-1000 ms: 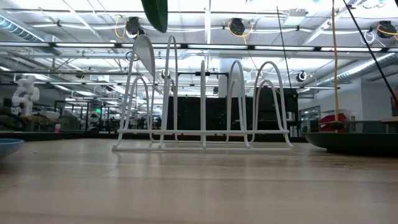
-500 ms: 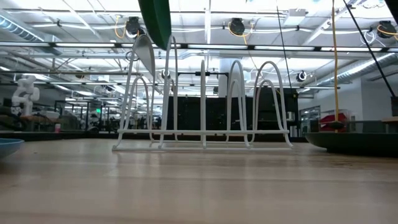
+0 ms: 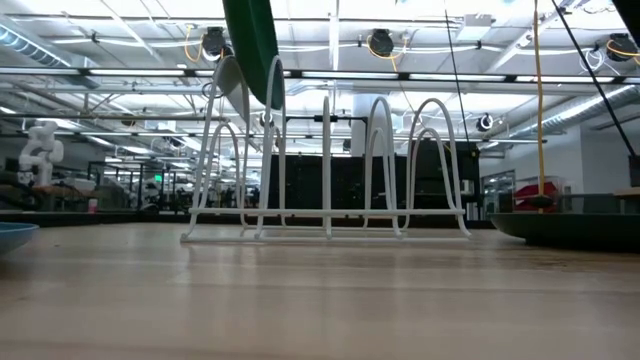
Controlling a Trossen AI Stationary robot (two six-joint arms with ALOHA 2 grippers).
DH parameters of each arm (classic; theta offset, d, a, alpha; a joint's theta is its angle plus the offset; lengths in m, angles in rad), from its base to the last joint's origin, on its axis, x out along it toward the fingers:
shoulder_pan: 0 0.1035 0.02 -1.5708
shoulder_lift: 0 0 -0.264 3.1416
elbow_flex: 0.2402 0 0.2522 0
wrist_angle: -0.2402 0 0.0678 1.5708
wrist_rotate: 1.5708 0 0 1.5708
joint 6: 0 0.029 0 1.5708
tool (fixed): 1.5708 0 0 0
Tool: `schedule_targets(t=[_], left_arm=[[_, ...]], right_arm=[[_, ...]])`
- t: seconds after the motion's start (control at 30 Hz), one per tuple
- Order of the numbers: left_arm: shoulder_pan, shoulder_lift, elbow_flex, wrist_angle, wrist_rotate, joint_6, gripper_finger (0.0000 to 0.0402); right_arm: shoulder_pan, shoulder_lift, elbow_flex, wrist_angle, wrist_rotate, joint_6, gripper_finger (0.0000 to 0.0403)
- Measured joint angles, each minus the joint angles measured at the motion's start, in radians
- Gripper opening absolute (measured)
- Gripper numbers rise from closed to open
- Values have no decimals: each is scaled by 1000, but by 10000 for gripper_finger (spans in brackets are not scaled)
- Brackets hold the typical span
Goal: Sort dishes
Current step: Put the green plate into the white dish rack
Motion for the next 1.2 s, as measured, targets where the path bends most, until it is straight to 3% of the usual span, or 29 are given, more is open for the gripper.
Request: schedule_targets(t=[0.97,1.2], left_arm=[[0,0,0,1,0,0,135],[0,0,0,1,0,0,135]], right_arm=[[0,-2,0,-65,88,3,113],[-2,-4,1,-98,111,-5,108]])
